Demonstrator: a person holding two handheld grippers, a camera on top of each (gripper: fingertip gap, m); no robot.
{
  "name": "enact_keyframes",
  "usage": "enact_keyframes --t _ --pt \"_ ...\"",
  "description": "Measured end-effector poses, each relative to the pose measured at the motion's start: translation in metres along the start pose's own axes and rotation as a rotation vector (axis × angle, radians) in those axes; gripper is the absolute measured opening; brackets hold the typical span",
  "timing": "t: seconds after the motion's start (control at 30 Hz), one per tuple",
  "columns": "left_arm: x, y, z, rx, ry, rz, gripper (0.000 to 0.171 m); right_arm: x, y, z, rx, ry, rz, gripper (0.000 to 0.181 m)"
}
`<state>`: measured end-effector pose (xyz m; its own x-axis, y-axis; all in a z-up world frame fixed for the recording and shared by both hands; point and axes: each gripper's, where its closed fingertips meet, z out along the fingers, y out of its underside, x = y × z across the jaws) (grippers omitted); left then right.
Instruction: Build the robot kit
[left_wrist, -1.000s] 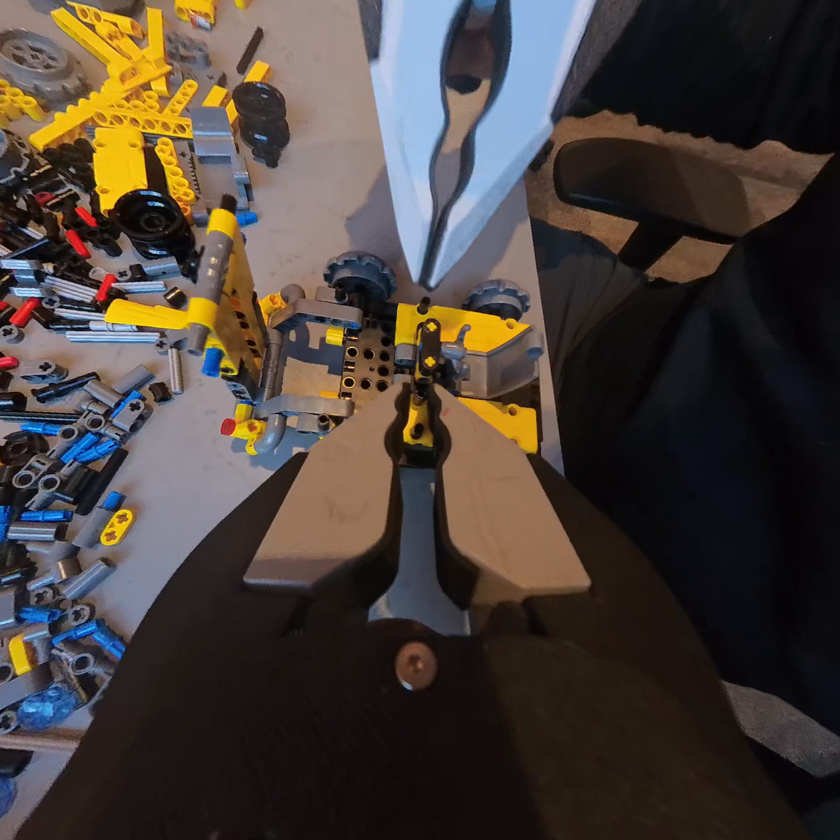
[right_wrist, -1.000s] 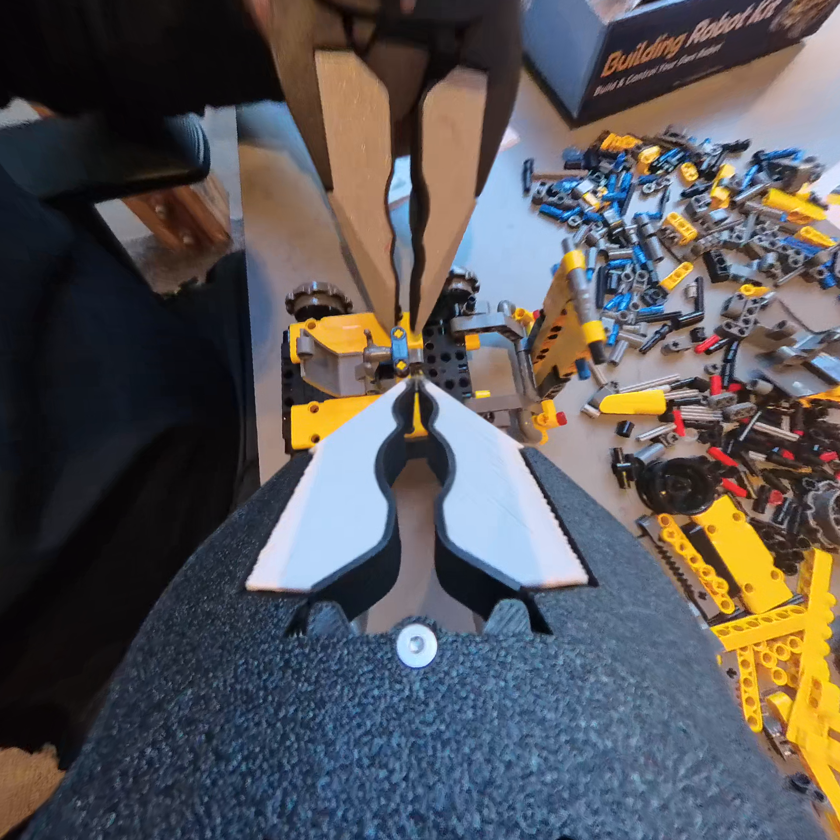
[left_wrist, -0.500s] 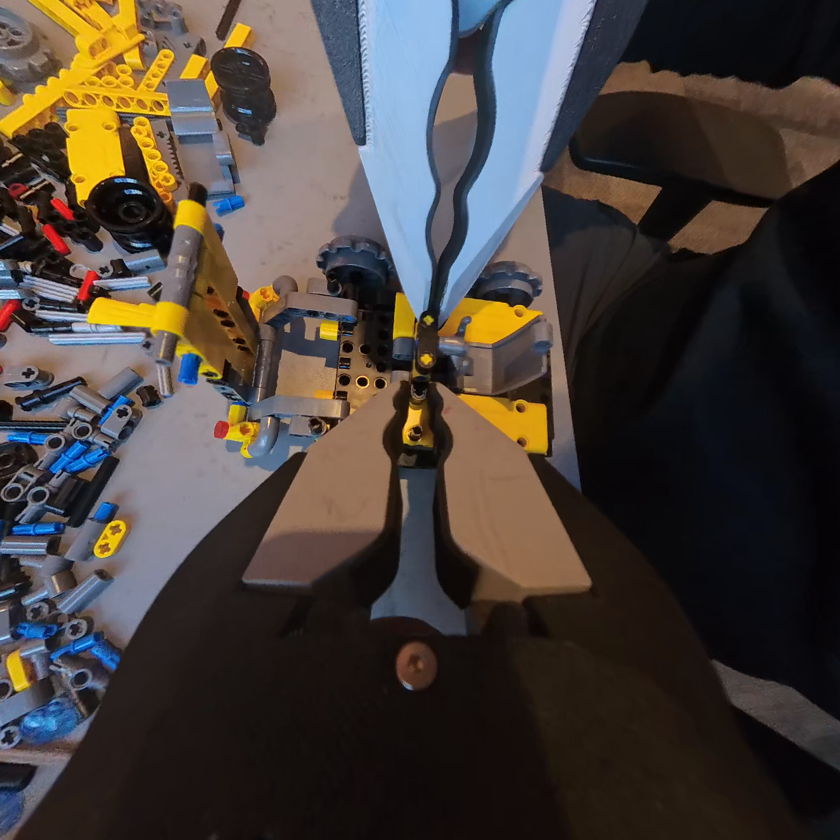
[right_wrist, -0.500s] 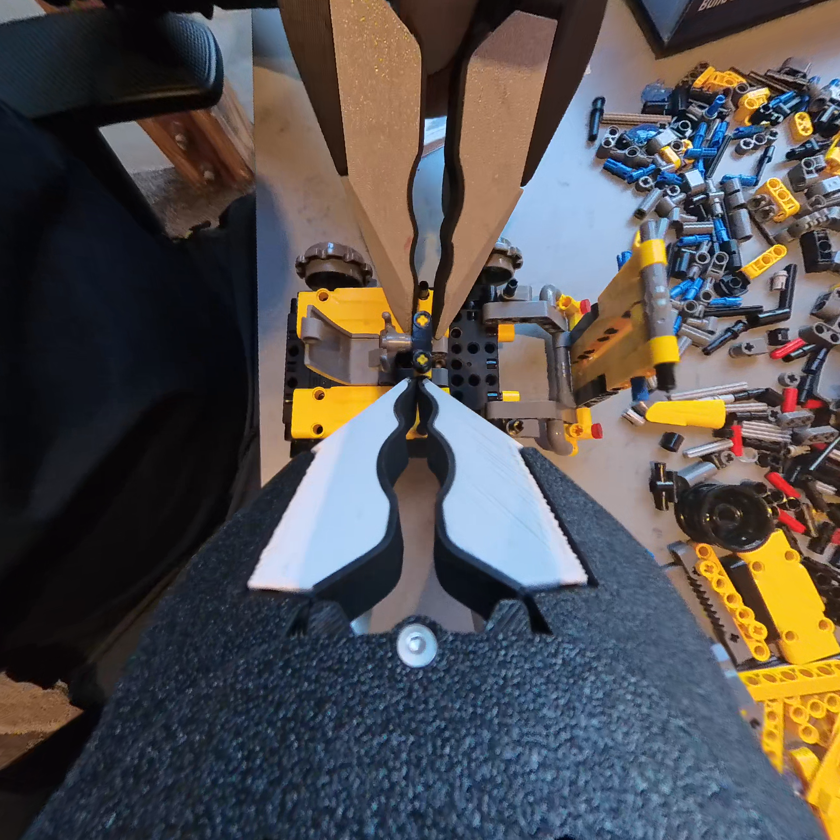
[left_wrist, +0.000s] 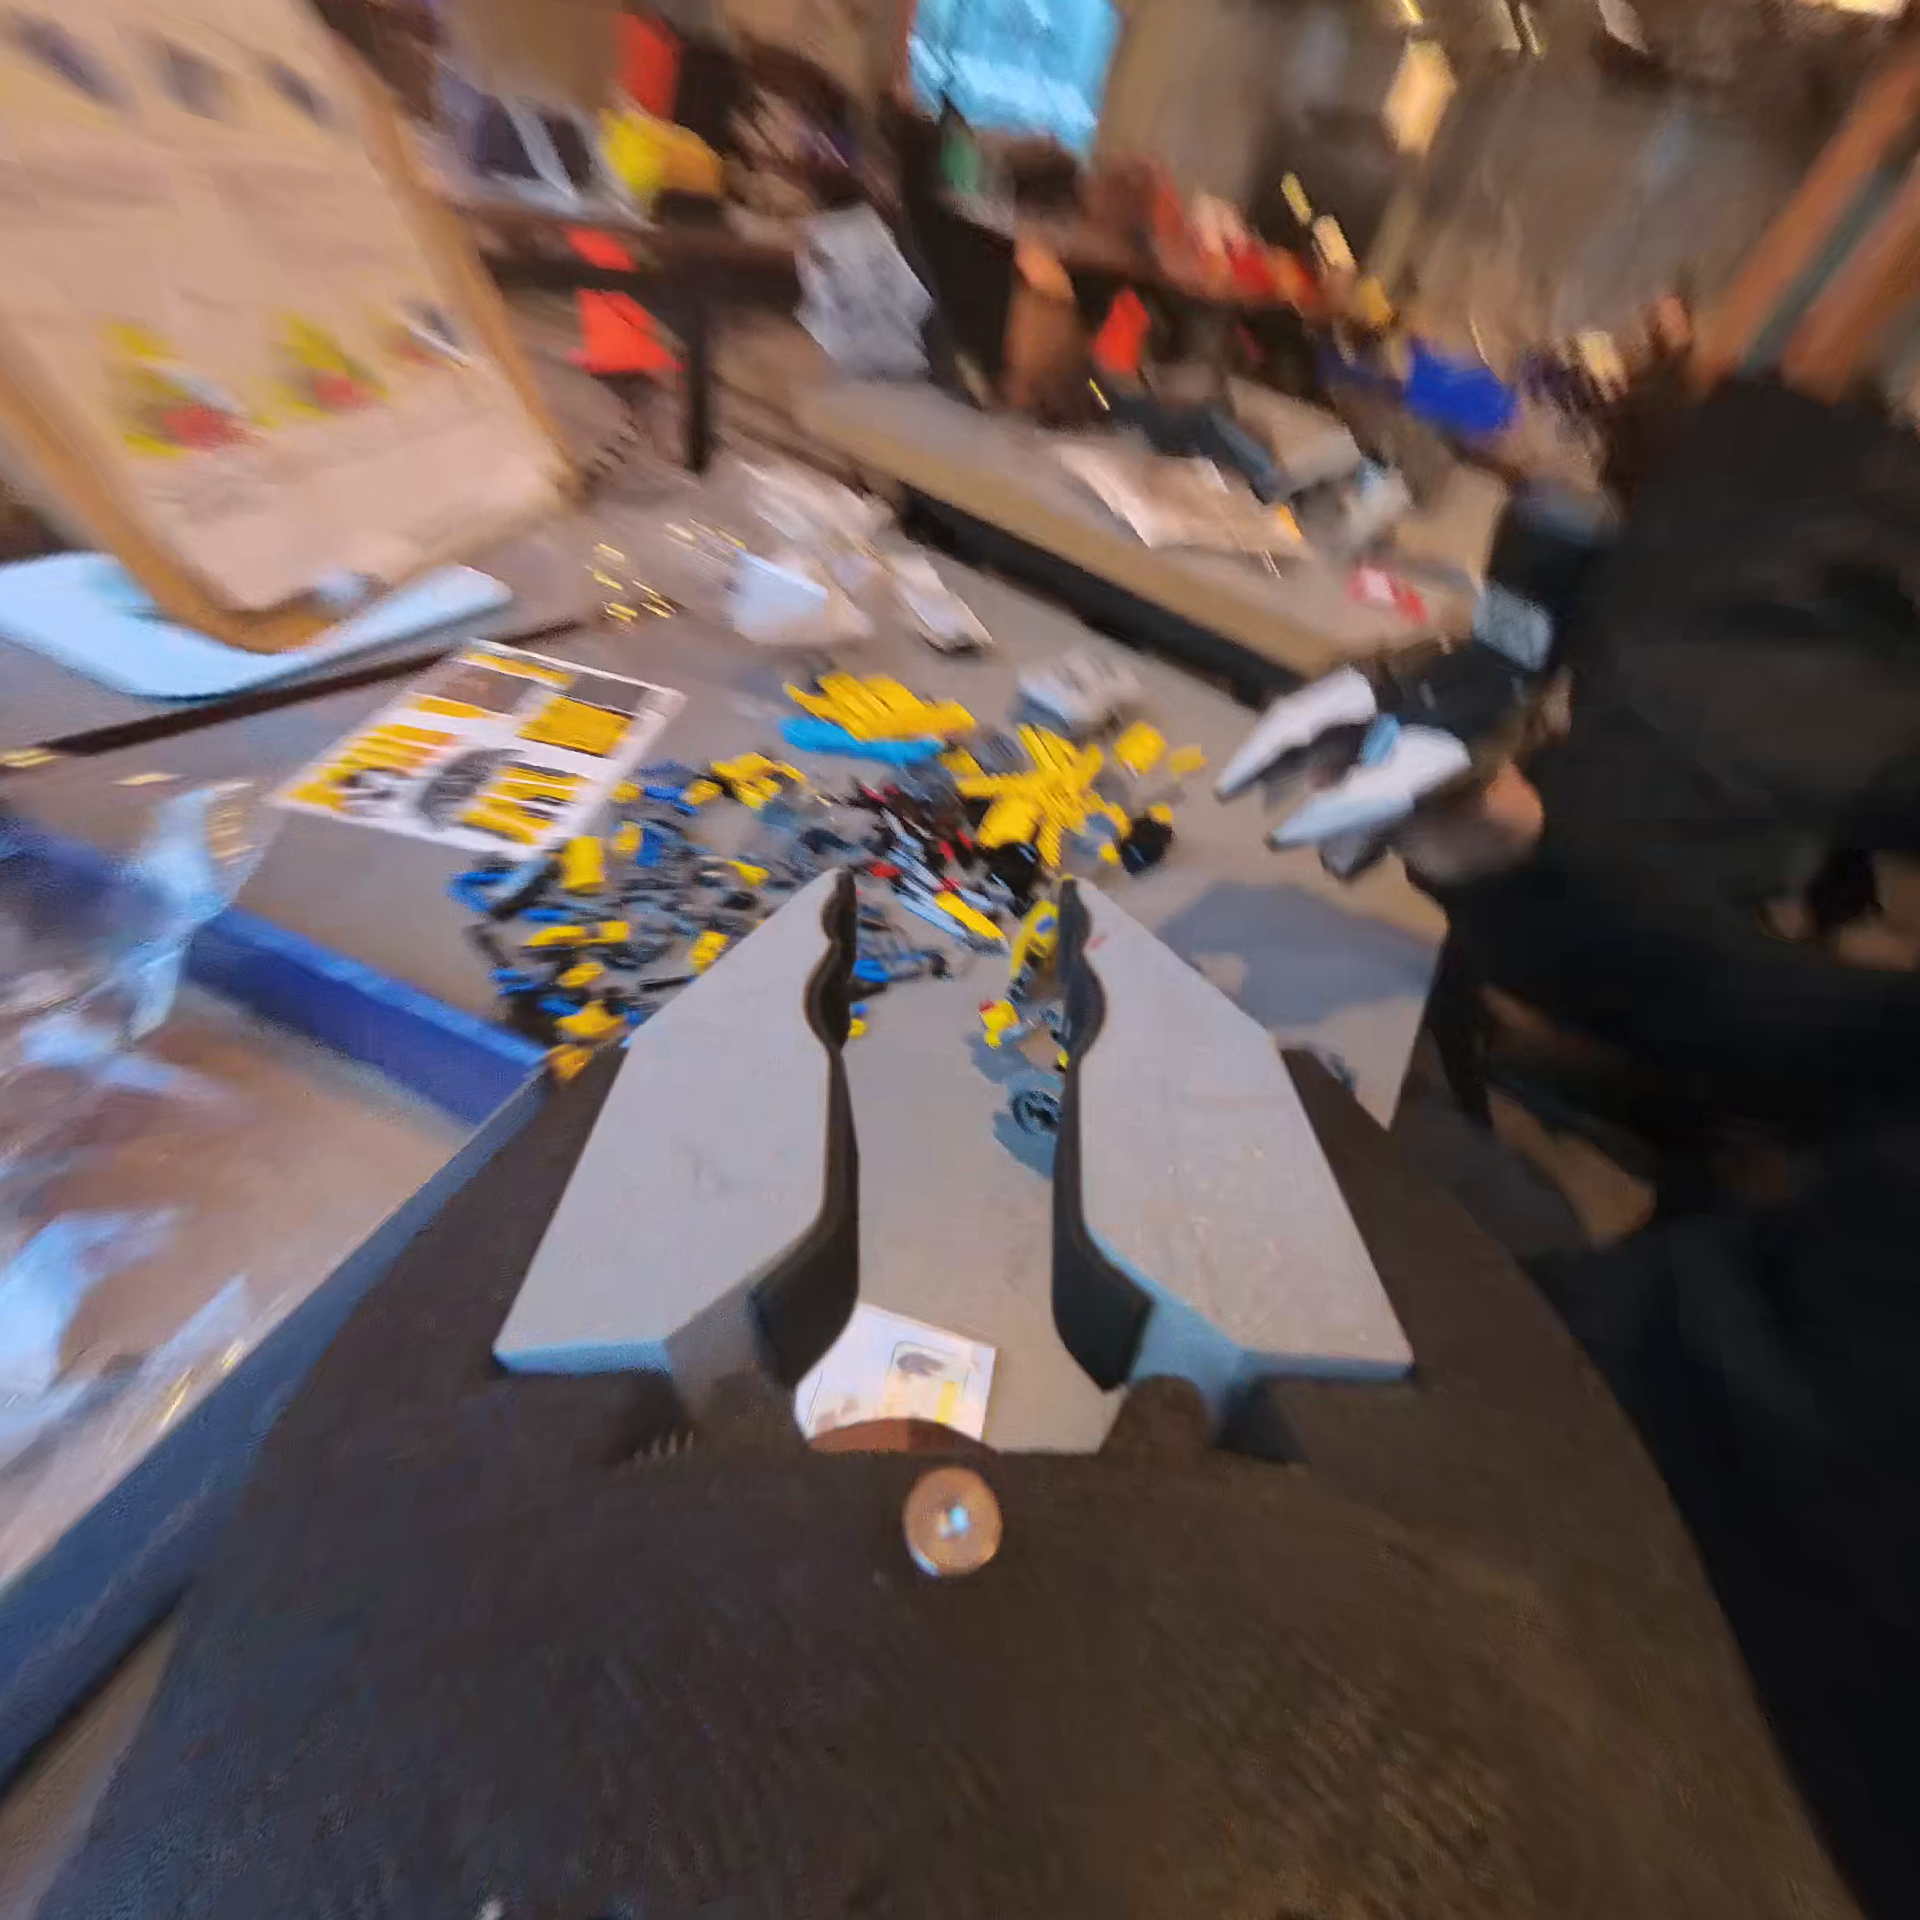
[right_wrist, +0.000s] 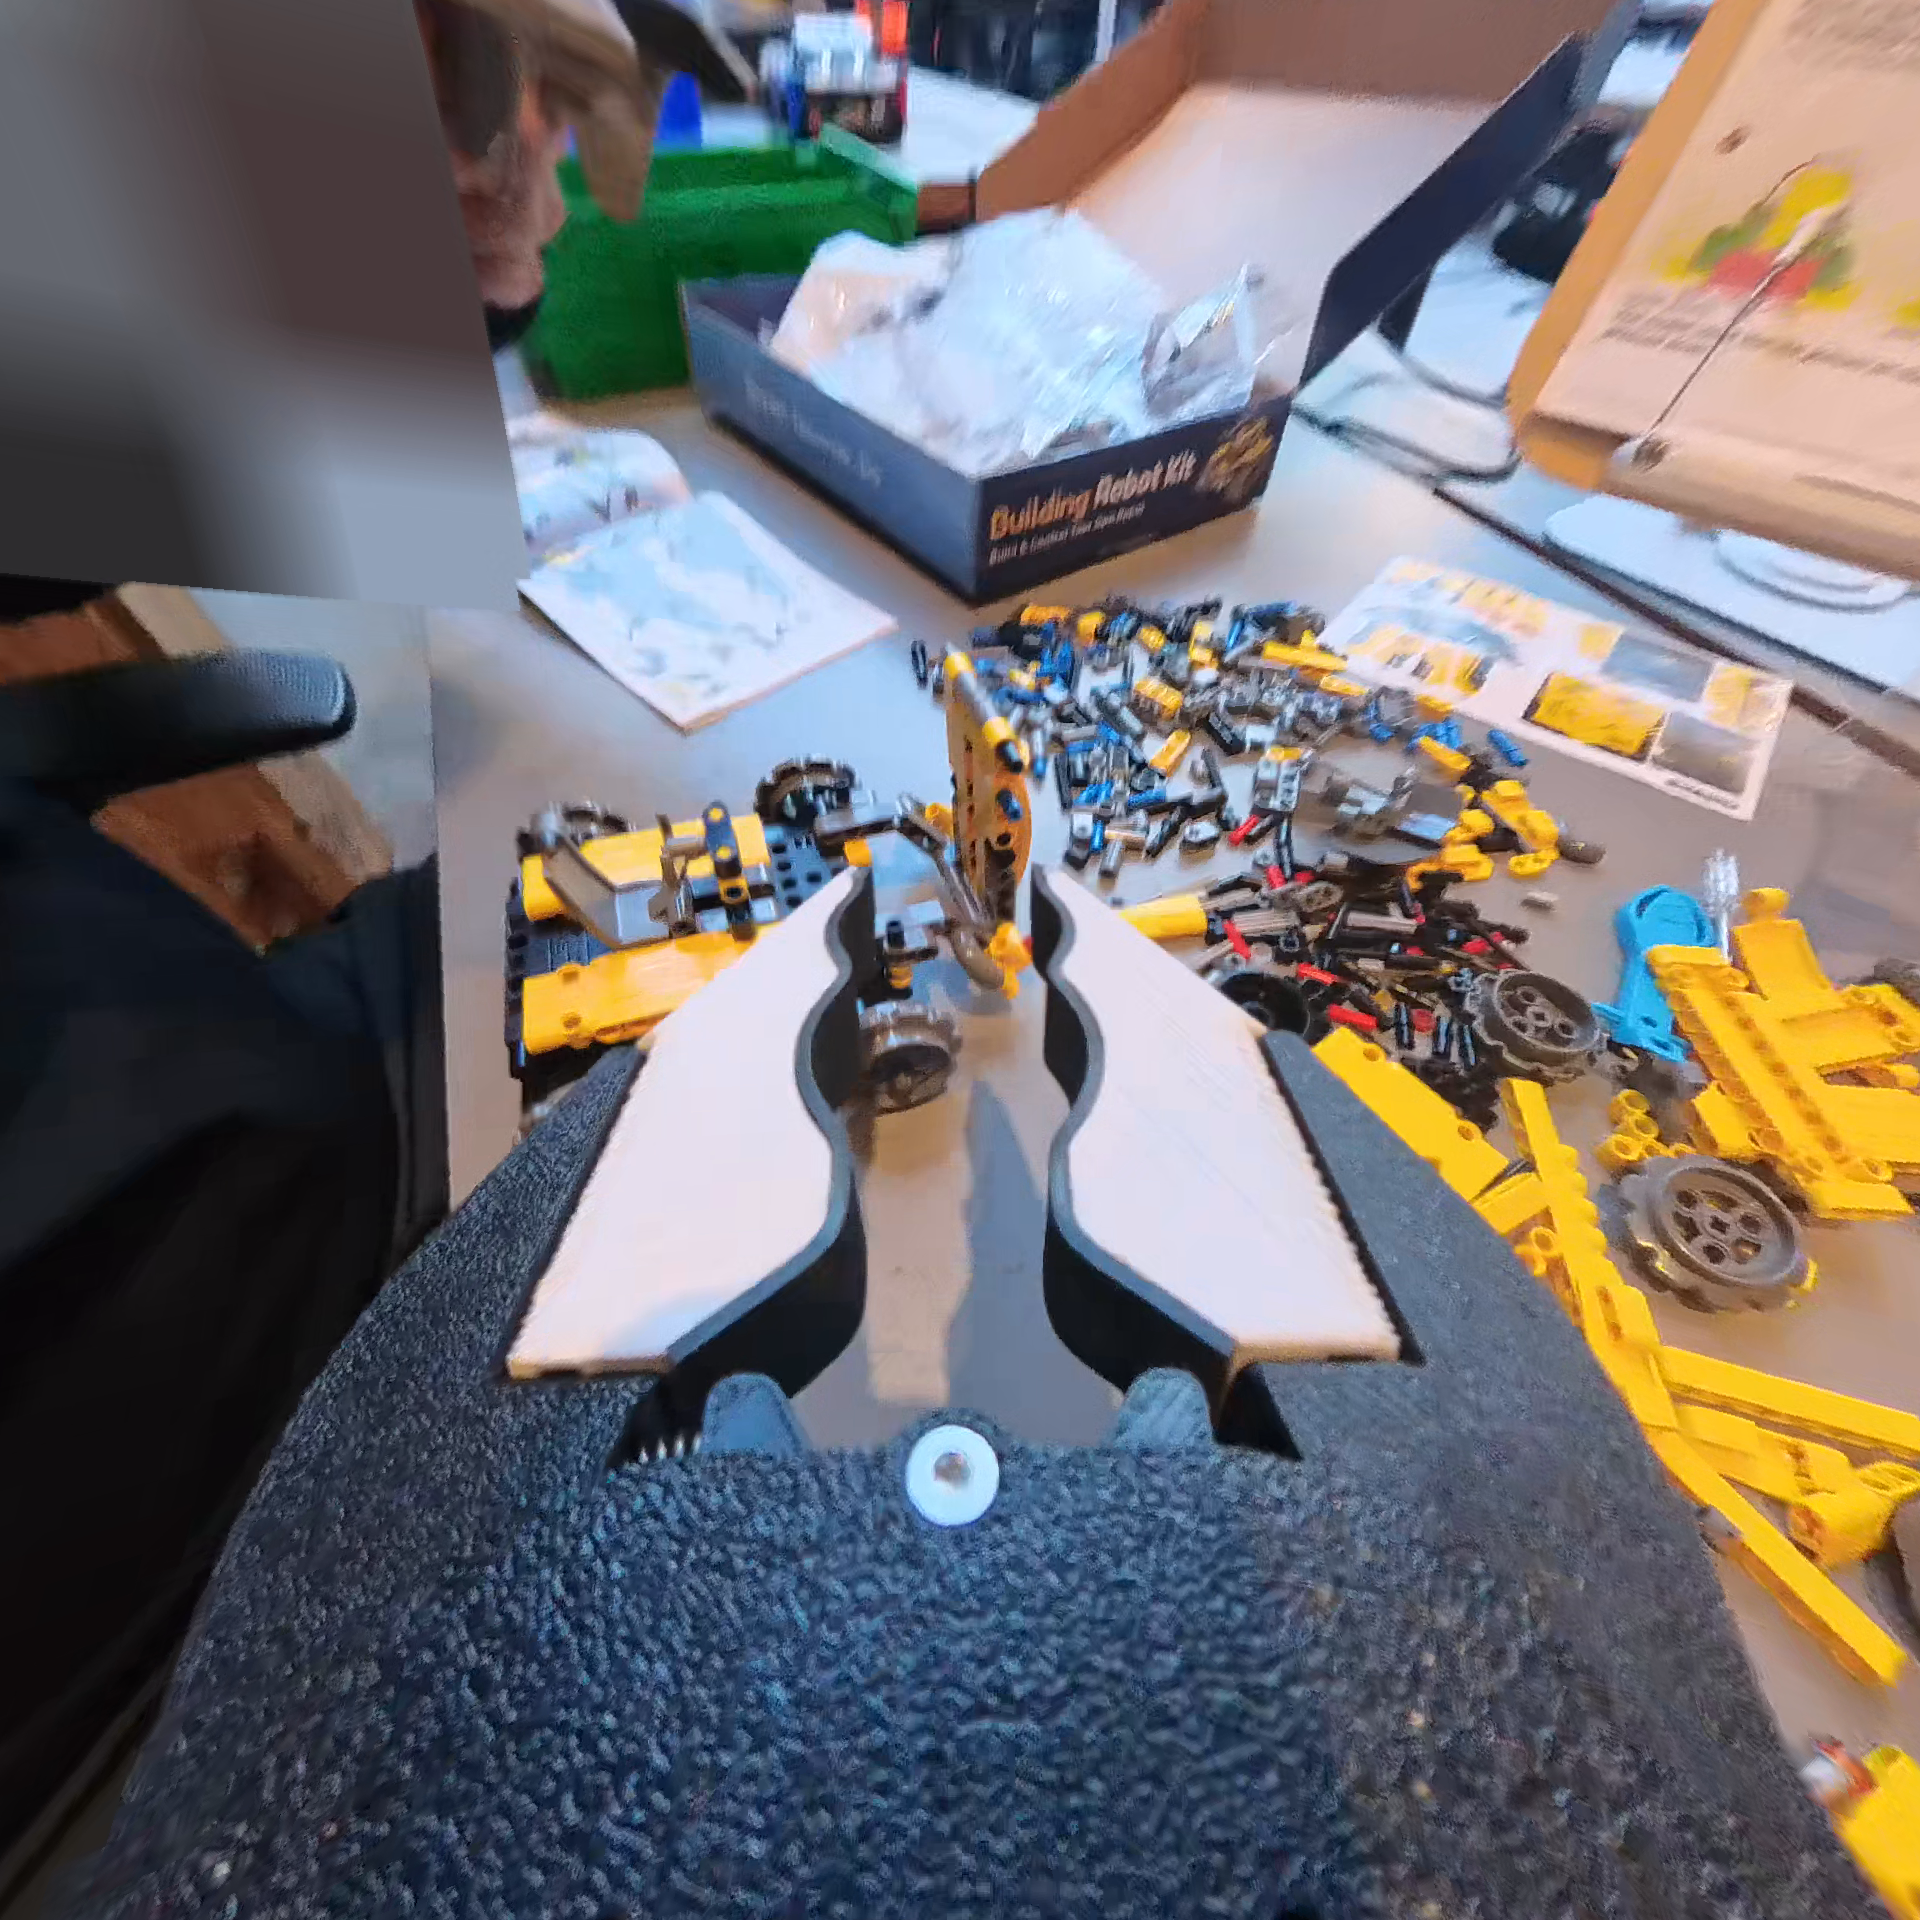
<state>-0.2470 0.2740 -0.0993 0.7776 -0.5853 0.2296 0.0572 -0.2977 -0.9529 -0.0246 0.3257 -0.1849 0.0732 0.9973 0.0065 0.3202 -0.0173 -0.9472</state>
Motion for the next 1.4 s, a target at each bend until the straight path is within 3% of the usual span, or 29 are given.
enact_keyframes --t 0.1,0.27,0.33,0.4,0.53,0.63,0.77,1.07,1.4 --pt "-0.018 -0.003 -0.047 0.157 -0.170 -0.097 0.035 0.000 -0.008 -0.007 0.133 0.019 0.016 0.034" --pt "0.008 0.038 -0.063 0.181 -0.280 -0.027 0.049 0.012 0.001 0.001 0.125 0.088 -0.036 0.048" --pt "0.040 0.045 -0.059 0.258 -0.231 0.002 0.049 0.013 -0.003 0.008 0.141 0.100 -0.074 0.051" --pt "0.071 0.063 -0.044 0.260 -0.188 0.064 0.049 0.016 -0.008 0.014 0.162 0.125 -0.120 0.051" --pt "0.104 0.120 0.000 0.103 -0.142 0.197 0.050 0.029 -0.011 0.022 0.182 0.266 -0.245 0.045" --pt "0.110 0.145 0.015 0.027 -0.122 0.216 0.052 0.029 -0.011 0.025 0.166 0.304 -0.291 0.040" --pt "0.111 0.148 0.013 0.053 -0.080 0.206 0.048 0.031 -0.006 0.026 0.154 0.310 -0.277 0.026" --pt "0.100 0.144 0.015 0.053 -0.027 0.216 0.043 0.055 0.001 0.024 0.150 0.366 -0.166 0.026" --pt "0.104 0.136 0.026 0.050 0.068 0.198 0.037 0.056 0.003 0.023 0.136 0.387 -0.174 0.025"
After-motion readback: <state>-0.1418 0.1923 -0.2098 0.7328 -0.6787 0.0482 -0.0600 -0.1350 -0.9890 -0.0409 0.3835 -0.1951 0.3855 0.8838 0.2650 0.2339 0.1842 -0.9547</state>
